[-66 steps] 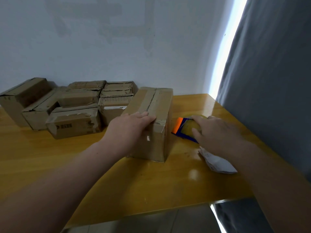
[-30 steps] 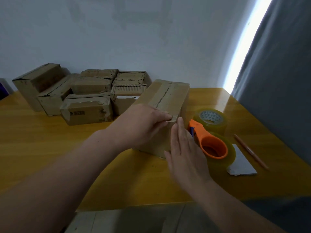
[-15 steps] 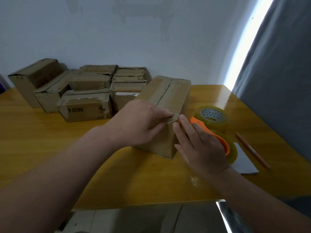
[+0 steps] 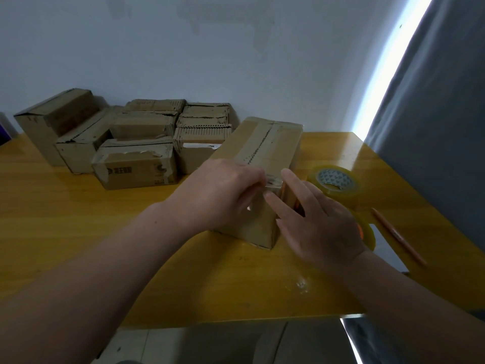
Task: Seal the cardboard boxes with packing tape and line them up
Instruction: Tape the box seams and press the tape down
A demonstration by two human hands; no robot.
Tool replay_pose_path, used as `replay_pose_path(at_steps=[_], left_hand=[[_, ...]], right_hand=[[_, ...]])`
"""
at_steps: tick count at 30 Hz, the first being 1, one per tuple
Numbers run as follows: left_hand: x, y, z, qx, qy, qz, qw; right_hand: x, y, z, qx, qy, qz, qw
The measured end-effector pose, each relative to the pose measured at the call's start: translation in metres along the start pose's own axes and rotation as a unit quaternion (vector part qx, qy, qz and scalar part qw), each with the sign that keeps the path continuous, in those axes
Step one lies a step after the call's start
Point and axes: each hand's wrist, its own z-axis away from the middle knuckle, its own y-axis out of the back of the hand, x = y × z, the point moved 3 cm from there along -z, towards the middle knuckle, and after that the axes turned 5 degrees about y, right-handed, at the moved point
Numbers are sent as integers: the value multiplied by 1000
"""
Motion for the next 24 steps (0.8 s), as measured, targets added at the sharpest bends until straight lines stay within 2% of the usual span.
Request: replay_pose_path(at_steps=[8,14,18,22,24], left_hand=[[-3,1,4,17,-19,6,1000],[-9,3,4,15,30,48,998],[-15,5,6,7,66,57,996],[-28,5,19,49,135,51,988],[-35,3,26,84,187,59,977]], right_hand=[[9,3,-10,-12,55,-37,998],[11,7,-15,-14,61,-72,995],[14,14,-19,17,74,-76,994],[15,21,-30,58,16,-97,993],[12,20,-43,45,-27,-104,993]])
